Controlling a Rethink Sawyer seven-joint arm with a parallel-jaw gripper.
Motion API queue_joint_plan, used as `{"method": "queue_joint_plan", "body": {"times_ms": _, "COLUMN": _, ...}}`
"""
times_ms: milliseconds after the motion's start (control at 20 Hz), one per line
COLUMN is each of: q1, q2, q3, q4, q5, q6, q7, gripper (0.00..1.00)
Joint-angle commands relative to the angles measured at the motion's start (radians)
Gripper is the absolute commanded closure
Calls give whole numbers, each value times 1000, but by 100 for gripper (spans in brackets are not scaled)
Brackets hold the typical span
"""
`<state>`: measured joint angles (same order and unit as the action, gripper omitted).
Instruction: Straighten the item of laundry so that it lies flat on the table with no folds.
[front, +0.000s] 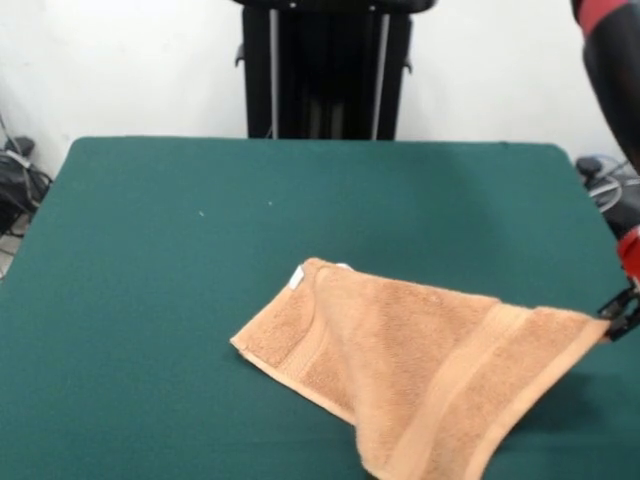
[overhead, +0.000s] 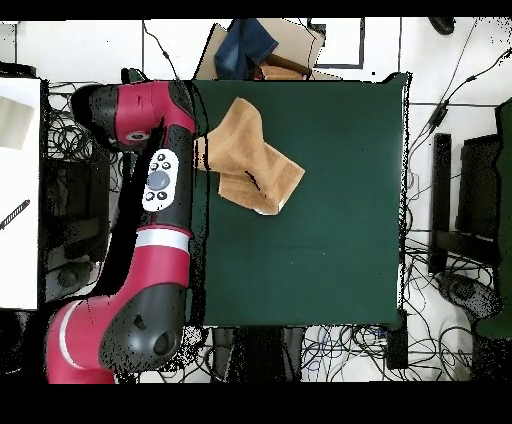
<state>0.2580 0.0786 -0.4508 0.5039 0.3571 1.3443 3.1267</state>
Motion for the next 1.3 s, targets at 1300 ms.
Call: {"method": "queue_joint_plan", "body": {"times_ms": 1300, "q1": 62, "q2": -19, "q3": -3, "q4": 95, "q5": 30, "q6": -23, "q7": 361, "gripper": 100}}
